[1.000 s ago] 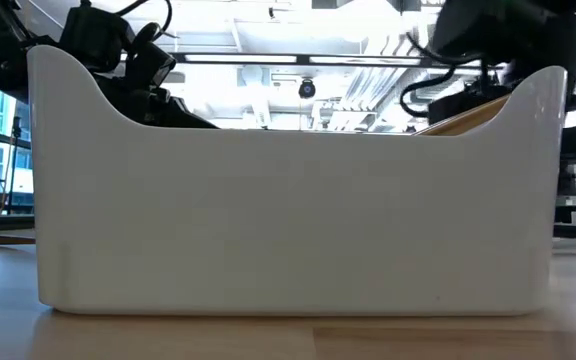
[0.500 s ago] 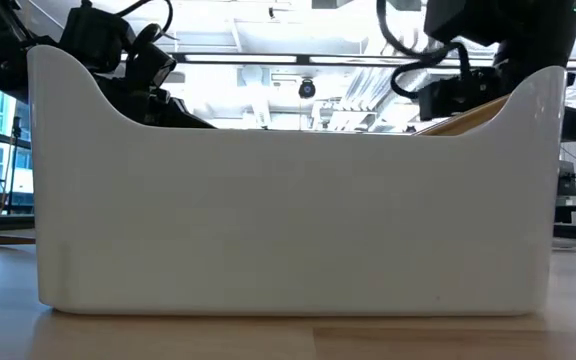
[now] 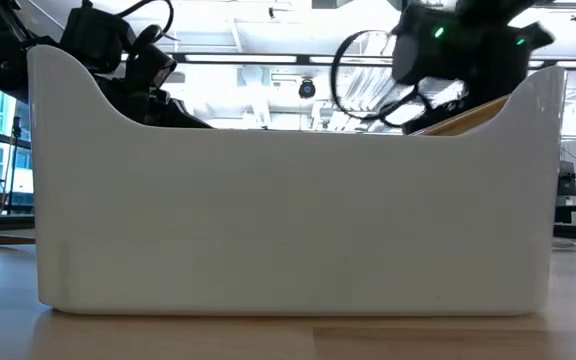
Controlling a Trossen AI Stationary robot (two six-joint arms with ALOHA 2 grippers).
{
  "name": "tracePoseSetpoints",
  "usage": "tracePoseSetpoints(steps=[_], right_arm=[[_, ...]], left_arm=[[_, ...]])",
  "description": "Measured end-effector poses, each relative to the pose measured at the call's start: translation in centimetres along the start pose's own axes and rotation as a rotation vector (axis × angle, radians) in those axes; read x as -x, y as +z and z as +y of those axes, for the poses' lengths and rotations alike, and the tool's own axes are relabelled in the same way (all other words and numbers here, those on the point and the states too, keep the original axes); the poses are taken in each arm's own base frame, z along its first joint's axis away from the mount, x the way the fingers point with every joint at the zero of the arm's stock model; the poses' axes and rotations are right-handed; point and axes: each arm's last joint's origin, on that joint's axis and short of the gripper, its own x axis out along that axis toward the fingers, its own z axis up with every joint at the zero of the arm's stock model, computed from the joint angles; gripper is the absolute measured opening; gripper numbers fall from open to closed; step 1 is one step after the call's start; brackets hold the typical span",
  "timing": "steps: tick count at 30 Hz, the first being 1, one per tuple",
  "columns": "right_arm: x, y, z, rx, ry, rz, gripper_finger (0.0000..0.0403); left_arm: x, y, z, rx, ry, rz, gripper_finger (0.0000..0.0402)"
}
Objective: Sort silverware by color (type)
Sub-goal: Put the blue patterned table knife into the black bin
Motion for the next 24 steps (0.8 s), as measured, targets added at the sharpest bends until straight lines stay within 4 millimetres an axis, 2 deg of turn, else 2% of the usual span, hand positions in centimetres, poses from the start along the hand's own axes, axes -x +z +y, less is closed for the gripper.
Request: tracePoseSetpoints(steps=[7, 14, 17, 19, 24], right_arm=[[-1.9, 1.0, -0.7, 0.005, 0.103, 0.051, 0.0122], [-2.1, 1.1, -1.0, 0.022, 0.099, 0.054, 0.0041], [-1.3, 1.1, -0.7, 0.049, 0.080, 0.001, 0.0013], [-0.7, 1.1, -0.5, 0.060, 0.038, -0.061, 0.0013], [2.7, 0.6, 0.4, 0.052, -0.033, -0.233, 0.0022]], left_arm=[[0.0, -0.2, -0.1, -0.001, -0.005, 0.016, 0.0007], [0.0, -0.2, 0.0, -0.001, -0.005, 0.016, 0.0007], [0.0, -0.2, 0.0, -0.001, -0.005, 0.016, 0.0007], [0.0, -0.2, 0.0, -0.001, -0.005, 0.016, 0.0007], [0.0, -0.2, 0.0, -0.001, -0.004, 0.016, 0.0007]])
